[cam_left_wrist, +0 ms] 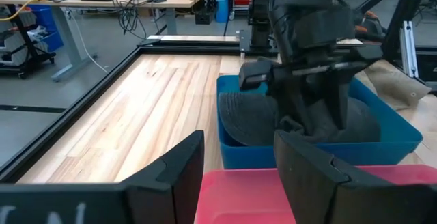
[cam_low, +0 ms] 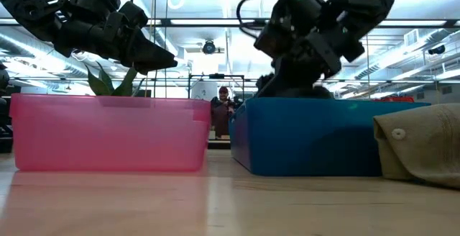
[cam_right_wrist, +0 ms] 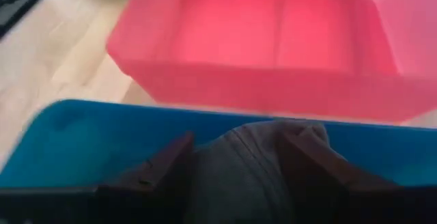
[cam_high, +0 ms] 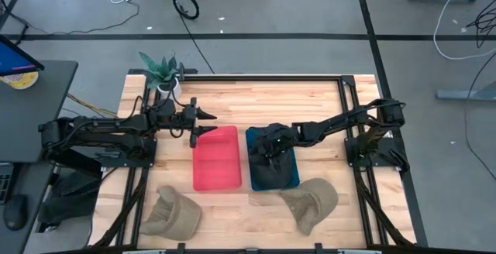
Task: Pick & Place hat
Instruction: Put the black cap into the blue bin
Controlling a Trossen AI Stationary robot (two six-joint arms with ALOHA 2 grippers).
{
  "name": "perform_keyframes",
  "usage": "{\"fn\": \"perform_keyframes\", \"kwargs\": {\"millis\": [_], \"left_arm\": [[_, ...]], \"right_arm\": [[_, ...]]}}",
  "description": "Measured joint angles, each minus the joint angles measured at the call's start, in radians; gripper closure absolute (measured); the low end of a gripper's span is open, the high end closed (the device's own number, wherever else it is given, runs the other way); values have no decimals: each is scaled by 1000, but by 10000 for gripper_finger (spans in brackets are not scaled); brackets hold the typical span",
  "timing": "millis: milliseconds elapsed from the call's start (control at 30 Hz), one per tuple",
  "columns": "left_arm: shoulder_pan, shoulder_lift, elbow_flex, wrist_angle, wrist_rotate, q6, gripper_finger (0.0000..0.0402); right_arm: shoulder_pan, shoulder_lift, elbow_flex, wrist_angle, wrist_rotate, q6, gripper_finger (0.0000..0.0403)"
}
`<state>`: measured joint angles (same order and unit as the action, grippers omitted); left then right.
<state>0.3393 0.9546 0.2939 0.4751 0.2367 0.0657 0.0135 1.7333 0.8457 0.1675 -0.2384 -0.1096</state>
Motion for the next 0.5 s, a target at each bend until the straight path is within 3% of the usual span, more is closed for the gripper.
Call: {"fn": "perform_keyframes", "kwargs": {"millis": [233,500], "left_arm": [[0,0,0,1,0,0,220],[0,0,0,0,0,-1,220]], "right_arm": [[-9,35,-22,88,-32,23,189],[-14,-128,-26,-21,-54,13,197]]}}
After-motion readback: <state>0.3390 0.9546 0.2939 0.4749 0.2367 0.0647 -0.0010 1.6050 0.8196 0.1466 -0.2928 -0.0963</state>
